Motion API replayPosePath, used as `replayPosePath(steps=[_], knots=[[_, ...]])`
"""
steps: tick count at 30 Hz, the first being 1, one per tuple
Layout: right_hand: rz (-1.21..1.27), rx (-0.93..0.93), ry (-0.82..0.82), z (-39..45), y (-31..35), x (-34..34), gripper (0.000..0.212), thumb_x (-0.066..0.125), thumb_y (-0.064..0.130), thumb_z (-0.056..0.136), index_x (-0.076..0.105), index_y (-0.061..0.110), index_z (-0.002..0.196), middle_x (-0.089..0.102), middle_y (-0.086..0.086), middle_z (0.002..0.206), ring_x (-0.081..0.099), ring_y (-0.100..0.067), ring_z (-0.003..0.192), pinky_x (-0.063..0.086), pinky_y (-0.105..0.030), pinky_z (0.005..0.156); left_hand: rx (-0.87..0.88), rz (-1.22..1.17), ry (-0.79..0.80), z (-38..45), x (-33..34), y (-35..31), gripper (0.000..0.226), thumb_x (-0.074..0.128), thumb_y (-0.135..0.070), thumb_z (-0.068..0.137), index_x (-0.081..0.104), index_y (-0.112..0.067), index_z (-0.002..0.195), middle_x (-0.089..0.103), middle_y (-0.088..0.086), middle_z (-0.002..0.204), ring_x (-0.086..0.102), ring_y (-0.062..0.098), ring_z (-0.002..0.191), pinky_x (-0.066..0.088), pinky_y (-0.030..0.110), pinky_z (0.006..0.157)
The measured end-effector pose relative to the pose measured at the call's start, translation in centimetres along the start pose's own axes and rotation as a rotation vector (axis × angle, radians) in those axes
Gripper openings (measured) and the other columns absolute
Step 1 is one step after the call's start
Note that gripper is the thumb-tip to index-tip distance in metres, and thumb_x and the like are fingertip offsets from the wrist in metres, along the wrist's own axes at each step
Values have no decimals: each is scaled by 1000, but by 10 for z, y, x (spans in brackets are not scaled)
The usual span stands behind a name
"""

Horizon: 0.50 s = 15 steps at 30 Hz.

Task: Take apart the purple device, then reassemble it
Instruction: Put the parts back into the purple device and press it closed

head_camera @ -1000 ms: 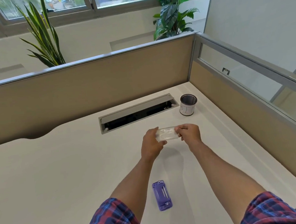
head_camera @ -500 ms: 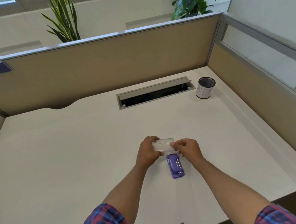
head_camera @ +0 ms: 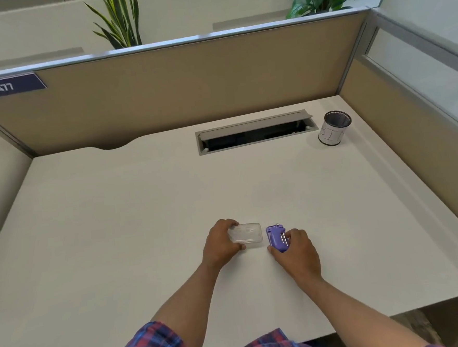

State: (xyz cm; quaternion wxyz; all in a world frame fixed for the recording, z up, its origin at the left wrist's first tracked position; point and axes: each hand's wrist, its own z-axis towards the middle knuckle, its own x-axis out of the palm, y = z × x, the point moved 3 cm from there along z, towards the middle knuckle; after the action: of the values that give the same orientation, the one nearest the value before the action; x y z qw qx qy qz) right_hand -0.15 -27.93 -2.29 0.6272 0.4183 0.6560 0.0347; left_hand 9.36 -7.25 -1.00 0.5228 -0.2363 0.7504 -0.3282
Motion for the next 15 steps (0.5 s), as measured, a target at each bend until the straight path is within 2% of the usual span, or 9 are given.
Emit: replayPosePath(steps=[4, 10, 15], knots=[[-49, 22, -17, 3, 3, 2, 39, 75, 46, 79, 58, 15, 97, 58, -3, 100, 60, -25, 86, 54, -37, 69, -21, 7, 10, -9, 4, 9, 64, 88, -15, 58, 66, -20, 118, 60, -5, 114, 59, 17, 105, 53, 34, 89], [-9, 44, 38, 12, 4, 7, 36, 76, 40, 78, 59, 15, 96, 61, -1, 98, 62, -25, 89, 52, -35, 69, -39, 12, 6, -12, 9, 12, 64, 86, -14, 59, 66, -21, 119, 55, -1, 113, 59, 20, 101, 53, 34, 86], [49, -89, 35, 16, 2, 7, 31, 76, 37, 80, 59, 22, 101, 60, 6, 102, 58, -18, 93, 46, -31, 68, -67, -69, 42, -12, 9, 14, 61, 85, -6, 58, 67, -20, 114, 60, 6, 108, 58, 17, 91, 43, 15, 69]])
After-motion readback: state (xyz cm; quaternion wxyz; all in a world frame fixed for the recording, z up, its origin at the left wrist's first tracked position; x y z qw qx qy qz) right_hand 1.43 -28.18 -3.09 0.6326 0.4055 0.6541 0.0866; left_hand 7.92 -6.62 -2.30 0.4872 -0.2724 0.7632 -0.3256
